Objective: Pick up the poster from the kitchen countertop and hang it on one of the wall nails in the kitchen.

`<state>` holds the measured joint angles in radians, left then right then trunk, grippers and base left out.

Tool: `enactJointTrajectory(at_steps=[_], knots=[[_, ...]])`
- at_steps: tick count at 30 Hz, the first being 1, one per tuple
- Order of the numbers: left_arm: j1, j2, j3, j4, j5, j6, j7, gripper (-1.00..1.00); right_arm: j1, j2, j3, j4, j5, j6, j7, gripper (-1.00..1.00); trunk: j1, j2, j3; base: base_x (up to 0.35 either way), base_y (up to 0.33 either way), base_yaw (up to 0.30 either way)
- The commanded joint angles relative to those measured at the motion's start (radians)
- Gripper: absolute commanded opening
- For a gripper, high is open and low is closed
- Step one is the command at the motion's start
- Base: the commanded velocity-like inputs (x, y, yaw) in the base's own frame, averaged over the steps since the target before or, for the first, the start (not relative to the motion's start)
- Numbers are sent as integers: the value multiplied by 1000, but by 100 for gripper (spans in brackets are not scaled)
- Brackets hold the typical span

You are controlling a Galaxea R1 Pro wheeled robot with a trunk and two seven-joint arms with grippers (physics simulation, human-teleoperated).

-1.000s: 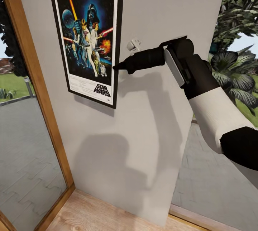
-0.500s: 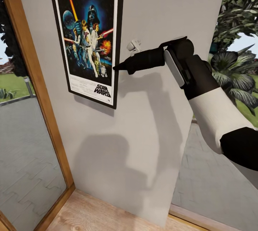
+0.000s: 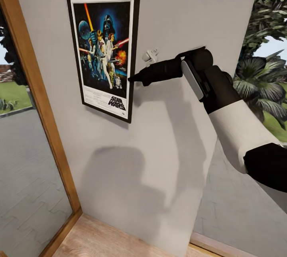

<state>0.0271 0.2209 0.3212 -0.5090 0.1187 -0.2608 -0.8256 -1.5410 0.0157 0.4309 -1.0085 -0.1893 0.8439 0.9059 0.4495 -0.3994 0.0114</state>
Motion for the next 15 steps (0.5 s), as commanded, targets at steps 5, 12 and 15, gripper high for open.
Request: enactJointTrajectory(at_steps=[5, 12, 15], knots=[[1, 0, 1, 0, 4, 0, -4, 100, -1, 4, 1, 40, -11, 11, -1, -100, 1, -1, 0, 39, 0, 0], [1, 0, 1, 0, 4, 0, -4, 100, -1, 18, 2, 67, -12, 19, 3, -100, 1, -1, 0, 5, 0, 0], [1, 0, 1, 0, 4, 0, -4, 100, -1, 22, 2, 81, -12, 19, 5, -100, 1, -1, 0, 0, 0, 0]])
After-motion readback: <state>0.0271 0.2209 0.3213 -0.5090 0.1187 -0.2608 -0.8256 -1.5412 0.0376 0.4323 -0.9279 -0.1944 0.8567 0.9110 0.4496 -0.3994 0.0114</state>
